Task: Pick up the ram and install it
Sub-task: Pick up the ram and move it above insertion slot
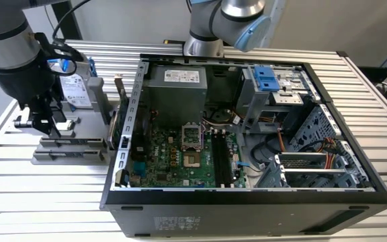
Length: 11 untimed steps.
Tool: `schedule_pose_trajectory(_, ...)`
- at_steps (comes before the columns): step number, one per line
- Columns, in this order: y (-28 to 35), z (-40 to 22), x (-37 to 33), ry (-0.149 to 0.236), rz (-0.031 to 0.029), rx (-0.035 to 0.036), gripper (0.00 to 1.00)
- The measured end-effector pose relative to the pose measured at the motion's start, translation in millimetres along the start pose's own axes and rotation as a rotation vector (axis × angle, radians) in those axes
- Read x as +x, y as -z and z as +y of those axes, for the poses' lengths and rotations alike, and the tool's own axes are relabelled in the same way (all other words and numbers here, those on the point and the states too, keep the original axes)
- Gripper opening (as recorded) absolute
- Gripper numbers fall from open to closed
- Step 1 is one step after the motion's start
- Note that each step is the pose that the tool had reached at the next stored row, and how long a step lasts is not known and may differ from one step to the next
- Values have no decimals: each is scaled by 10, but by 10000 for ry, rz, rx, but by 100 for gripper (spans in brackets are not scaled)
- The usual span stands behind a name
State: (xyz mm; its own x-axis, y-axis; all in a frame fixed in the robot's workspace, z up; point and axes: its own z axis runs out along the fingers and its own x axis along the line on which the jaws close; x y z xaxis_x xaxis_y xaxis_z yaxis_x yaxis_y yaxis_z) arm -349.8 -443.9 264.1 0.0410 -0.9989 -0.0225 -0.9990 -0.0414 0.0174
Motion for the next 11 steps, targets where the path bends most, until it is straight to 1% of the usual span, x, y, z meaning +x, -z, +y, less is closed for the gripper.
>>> schedule_pose_trajectory(10,-139,-3,7,0,-3,1,100)
schedule_pose_trajectory(11,-147,-3,18,2,-4,-1,100)
